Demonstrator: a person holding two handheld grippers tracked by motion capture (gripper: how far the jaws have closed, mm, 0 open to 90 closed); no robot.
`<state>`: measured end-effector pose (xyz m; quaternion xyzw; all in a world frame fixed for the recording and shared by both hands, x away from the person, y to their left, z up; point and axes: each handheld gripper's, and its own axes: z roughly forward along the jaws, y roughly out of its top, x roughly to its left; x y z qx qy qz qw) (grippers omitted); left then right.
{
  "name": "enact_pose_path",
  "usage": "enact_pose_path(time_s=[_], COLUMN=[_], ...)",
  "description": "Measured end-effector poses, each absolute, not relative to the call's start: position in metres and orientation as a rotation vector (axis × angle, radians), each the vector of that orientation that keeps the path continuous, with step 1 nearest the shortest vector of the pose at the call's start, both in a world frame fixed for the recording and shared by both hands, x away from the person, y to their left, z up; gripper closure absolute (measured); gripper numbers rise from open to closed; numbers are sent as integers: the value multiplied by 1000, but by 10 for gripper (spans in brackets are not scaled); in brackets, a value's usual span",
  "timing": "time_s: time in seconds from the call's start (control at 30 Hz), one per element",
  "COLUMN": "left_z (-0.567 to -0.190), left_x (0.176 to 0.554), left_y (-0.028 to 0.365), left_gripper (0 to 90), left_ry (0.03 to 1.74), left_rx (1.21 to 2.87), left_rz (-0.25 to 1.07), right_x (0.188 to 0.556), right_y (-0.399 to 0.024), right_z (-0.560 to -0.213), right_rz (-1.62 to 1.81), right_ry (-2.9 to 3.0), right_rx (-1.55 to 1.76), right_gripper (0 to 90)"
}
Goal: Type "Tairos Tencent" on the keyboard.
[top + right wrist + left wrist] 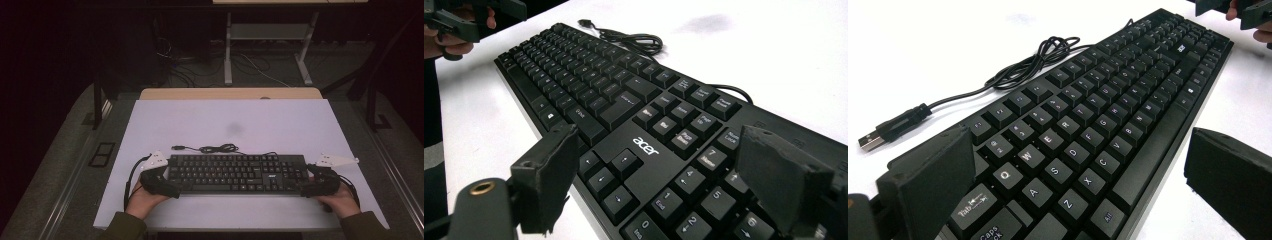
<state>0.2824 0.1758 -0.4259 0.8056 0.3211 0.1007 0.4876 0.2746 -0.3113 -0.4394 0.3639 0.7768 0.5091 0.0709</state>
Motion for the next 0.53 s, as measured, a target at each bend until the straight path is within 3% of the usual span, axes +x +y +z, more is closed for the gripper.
enact_pose_path(time_s=[0.53], left_z=[-427], left_x=[282], left_y=[175], left_gripper=[0], left_ry=[781], left_rx=[1968], left_rz=[234], right_x=[275], right_y=[-313], right_z=[-438], right_rz=[1521], right_ry=[2332], right_rx=[1088], right_gripper=[146])
